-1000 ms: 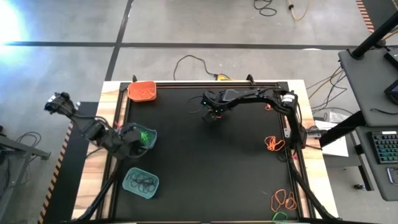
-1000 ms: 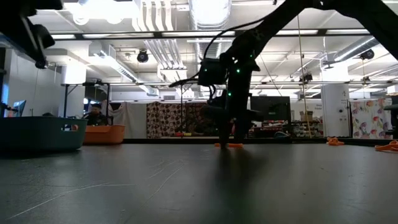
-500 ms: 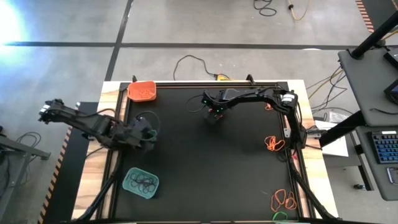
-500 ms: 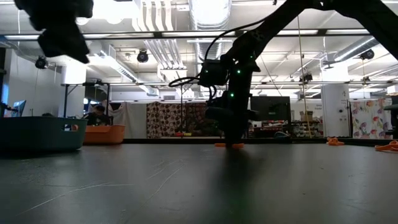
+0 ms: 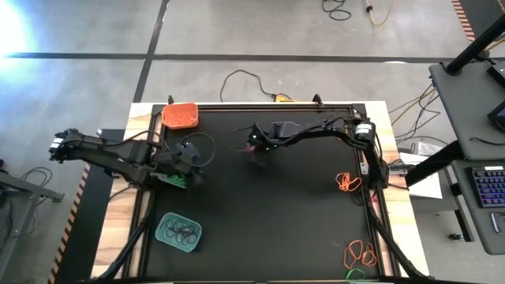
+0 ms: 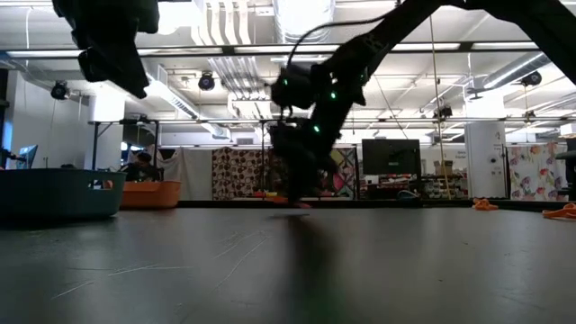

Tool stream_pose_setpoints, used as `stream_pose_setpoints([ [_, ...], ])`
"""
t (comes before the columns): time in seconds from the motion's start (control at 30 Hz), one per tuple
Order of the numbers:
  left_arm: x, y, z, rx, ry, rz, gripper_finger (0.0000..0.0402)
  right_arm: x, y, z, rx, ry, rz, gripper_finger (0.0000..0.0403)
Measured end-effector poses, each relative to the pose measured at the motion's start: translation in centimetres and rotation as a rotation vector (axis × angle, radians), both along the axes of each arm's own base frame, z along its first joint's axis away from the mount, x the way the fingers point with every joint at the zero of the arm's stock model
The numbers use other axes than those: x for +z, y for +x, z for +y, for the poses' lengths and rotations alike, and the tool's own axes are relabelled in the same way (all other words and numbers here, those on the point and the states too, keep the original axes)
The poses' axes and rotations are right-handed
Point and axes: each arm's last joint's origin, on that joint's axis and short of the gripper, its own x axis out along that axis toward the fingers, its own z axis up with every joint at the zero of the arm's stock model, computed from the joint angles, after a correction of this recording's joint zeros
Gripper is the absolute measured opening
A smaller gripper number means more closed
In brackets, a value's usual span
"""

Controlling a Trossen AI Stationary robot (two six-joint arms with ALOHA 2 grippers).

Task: Sort rubber bands into baskets
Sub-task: Put the orange rubber band into the orange bin

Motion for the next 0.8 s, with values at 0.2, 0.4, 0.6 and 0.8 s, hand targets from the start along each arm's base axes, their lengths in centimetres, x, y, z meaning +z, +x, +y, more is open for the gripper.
stream_pose_setpoints([
  [0.2, -0.3, -0.2, 0.9, -0.071, 0.055, 0.027, 0.0115, 0.5, 2.0, 0.1, 0.048, -0.004, -0.218, 0.0009],
  [0.4, -0.2, -1.4, 3.3, -0.132, 0.198, 0.049, 0.0115, -1.0, 2.4, 0.2, 0.041, -0.036, -0.187, 0.0019],
  [0.6, -1.1, -1.3, 6.9, -0.236, 0.265, -0.005, 0.0115, -2.7, 2.6, 0.1, 0.01, -0.023, -0.163, 0.007],
  [0.8, -3.0, -0.5, 9.2, -0.337, 0.24, -0.056, 0.0115, 0.6, 2.2, 0.3, -0.012, -0.023, -0.224, 0.0145],
])
